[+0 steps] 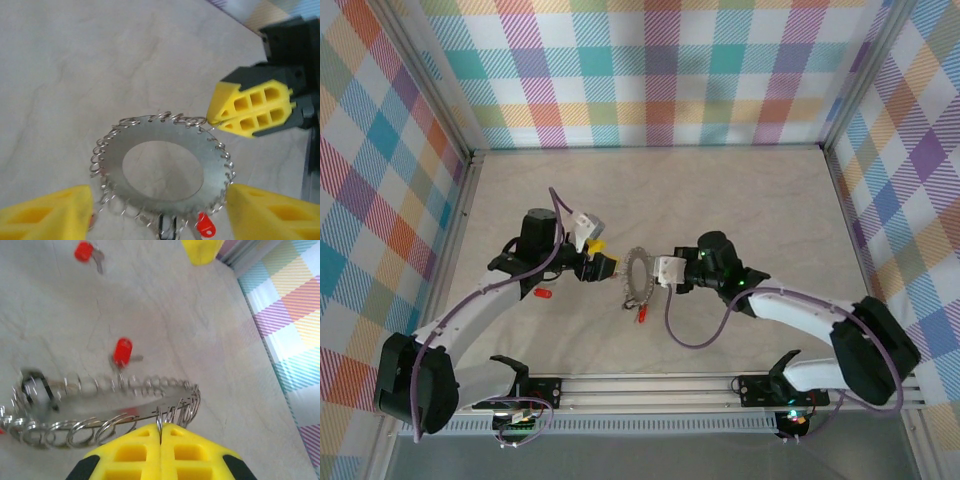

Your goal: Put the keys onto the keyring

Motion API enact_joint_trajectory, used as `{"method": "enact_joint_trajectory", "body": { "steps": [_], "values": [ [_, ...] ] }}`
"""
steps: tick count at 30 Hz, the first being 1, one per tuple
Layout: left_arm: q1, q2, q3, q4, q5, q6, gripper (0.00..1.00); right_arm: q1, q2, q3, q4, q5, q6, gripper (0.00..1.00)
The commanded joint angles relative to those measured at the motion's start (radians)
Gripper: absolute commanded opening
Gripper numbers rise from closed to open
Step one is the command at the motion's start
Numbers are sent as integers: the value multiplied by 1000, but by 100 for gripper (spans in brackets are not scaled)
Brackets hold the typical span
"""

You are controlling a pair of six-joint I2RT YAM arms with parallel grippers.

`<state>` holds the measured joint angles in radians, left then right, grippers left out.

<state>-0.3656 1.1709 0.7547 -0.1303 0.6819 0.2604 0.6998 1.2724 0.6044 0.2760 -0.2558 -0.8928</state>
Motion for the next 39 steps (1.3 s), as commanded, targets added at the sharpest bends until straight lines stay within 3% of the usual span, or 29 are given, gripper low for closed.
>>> {"method": "enact_joint_trajectory", "body": {
  "steps": [1, 5, 9, 17, 20, 22, 39],
  "values": [
    [-24, -25, -3, 8, 137, 134, 55, -22, -72, -3, -75, -157, 101, 0],
    [-85, -34, 1, -10, 149, 210, 54, -36, -126, -18, -98, -223, 160, 0],
    [-152, -35, -29, 75, 142, 226, 53, -41, -139, -26, -113, -266, 185, 0],
    [-266, -7, -108, 261, 5, 194, 48, -51, -119, -21, -107, -328, 220, 0],
    [-286, -6, -115, 273, -22, 203, 44, -61, -123, -20, -98, -354, 243, 0],
    [-294, -9, -117, 265, -19, 230, 34, -69, -124, -20, -89, -373, 263, 0],
    [-370, -44, -131, 255, -109, 254, 33, -80, -156, -9, -121, -426, 326, 0]
  ]
}}
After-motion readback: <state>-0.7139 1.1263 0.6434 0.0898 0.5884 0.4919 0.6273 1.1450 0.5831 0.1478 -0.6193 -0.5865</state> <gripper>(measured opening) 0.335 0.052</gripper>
